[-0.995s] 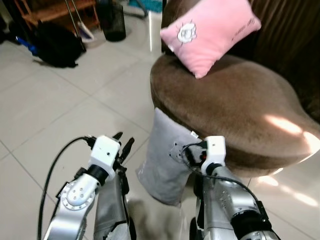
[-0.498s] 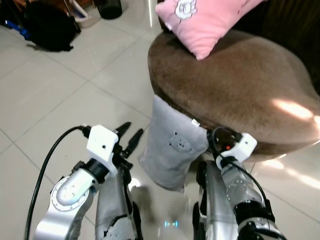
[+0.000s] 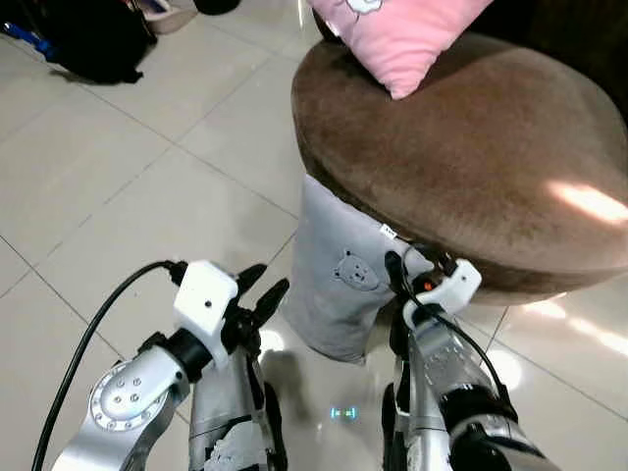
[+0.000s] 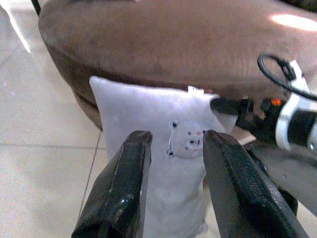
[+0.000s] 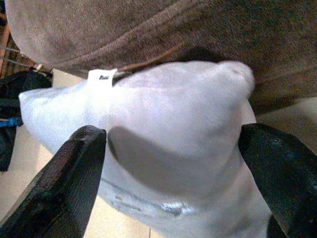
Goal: Move the pillow to the sofa from floor
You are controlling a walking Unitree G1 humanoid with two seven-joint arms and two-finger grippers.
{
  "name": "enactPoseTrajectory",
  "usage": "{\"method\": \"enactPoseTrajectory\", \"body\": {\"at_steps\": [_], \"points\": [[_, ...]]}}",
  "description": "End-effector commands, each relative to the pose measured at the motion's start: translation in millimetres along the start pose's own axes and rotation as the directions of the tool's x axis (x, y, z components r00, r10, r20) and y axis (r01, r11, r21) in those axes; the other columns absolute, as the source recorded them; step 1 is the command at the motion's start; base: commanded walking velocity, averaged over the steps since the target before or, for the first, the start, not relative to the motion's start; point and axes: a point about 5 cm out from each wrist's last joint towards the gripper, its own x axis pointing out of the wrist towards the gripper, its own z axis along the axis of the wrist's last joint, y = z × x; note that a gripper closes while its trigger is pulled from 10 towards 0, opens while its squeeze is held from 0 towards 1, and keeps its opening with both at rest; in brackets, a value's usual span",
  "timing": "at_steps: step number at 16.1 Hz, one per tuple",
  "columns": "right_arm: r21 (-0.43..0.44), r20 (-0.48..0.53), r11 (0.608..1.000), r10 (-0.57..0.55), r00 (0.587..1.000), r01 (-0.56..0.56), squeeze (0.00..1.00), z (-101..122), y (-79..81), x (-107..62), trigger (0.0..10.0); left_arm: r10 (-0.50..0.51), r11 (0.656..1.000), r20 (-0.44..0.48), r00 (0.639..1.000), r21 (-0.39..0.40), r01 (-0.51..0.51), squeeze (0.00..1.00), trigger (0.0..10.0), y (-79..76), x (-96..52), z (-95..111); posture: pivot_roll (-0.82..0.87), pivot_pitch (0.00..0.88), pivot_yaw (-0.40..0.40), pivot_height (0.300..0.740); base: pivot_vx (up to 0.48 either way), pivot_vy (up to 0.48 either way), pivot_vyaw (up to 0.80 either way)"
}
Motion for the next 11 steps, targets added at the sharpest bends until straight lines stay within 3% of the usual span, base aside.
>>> {"method": "enactPoseTrajectory", "body": {"at_steps": [1, 9, 10, 11], "points": [[0.0, -0.016, 0.999, -0.038, 0.999, 0.038, 0.0, -8, -3.3, -2.0, 10.0, -0.009, 1.0, -0.021, 1.0, 0.01, 0.009, 0.0, 10.0, -0.3, -4.0, -2, 0.14, 0.302, 0.08, 0.503, 0.0, 0.0, 0.0], [0.032, 0.017, 0.999, -0.032, 0.999, 0.031, 0.0, -8, 13.8, 8.9, 10.0, -0.005, 1.0, -0.042, 0.999, 0.014, 0.005, 0.0, 10.0, -9.9, -21.4, 4, 0.18, 0.328, 0.073, 0.503, 0.0, 0.0, 0.0], [0.036, 0.018, 0.999, -0.024, 1.0, 0.024, 0.0, -8, 15.5, 9.4, 5.2, -0.006, 1.0, -0.044, 0.999, 0.015, 0.007, 0.0, 10.0, -11.1, -22.6, 4, 0.18, 0.33, 0.073, 0.503, 0.0, 0.0, 0.0], [0.04, 0.021, 0.999, -0.017, 1.0, 0.017, 0.0, -9, 16.5, 9.7, 1.6, -0.006, 1.0, -0.046, 0.999, 0.015, 0.007, 0.0, 10.0, -12.4, -23.8, 5, 0.18, 0.33, 0.073, 0.503, 0.0, 0.0, 0.0]]}}
